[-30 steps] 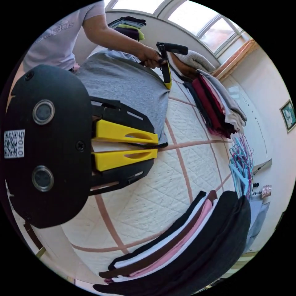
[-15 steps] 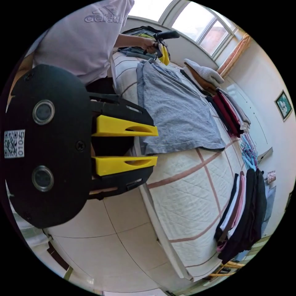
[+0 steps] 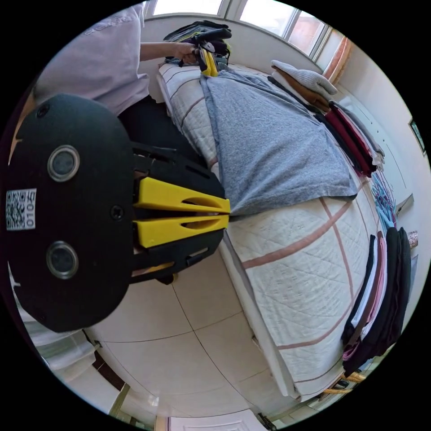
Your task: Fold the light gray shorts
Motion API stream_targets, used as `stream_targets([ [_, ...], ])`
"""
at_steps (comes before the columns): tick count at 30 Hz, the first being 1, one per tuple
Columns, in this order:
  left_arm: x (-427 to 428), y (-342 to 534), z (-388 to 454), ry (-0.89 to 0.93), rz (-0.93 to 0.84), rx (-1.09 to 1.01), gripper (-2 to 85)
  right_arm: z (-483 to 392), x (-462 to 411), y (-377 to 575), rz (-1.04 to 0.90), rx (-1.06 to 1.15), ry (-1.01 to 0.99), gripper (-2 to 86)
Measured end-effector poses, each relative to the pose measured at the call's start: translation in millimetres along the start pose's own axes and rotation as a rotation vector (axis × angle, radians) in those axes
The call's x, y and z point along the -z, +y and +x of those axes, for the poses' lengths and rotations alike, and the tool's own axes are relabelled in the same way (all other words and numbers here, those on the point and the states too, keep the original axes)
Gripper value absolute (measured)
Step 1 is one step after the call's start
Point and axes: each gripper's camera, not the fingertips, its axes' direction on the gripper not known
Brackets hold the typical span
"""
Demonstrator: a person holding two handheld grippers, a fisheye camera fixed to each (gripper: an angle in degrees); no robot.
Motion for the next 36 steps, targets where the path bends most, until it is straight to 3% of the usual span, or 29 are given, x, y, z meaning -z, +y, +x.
stream_targets([
  [4, 53, 12, -5, 0.054, 0.088, 0.053, 9.4, -13, -6, 2, -0.013, 0.004, 0.042, 4.3],
  [8, 128, 37, -55, -0.157, 0.255, 0.314, 11.1, -20, -2, 22, -0.004, -0.059, 0.056, 7.1],
  [12, 159, 31, -99, -0.201, 0.364, 0.415, 12.2, -58, 11, 46, 0.134, -0.026, 0.102, 7.7],
  [19, 135, -22, -136, -0.047, 0.251, 0.42, 12.4, -115, 9, 59, 0.19, 0.067, 0.251, 7.1],
  [22, 140, -24, -109, -0.146, 0.248, 0.361, 11.4, -122, 2, 63, 0.184, 0.066, 0.245, 6.0],
  [24, 153, -17, -102, -0.113, 0.292, 0.359, 11.1, -127, -4, 65, 0.183, 0.067, 0.215, 5.2],
  [28, 212, 38, -114, 0.038, 0.579, 0.521, 10.8, -141, -14, 65, 0.181, 0.101, 0.215, 4.6],
  [32, 193, 26, -135, 0.096, 0.398, 0.578, 11.8, -159, -32, 62, 0.159, 0.146, 0.202, 4.3],
  [36, 212, 38, -126, 0.087, 0.45, 0.616, 13.6, -182, -40, 65, 0.156, 0.208, 0.2, 4.4],
])
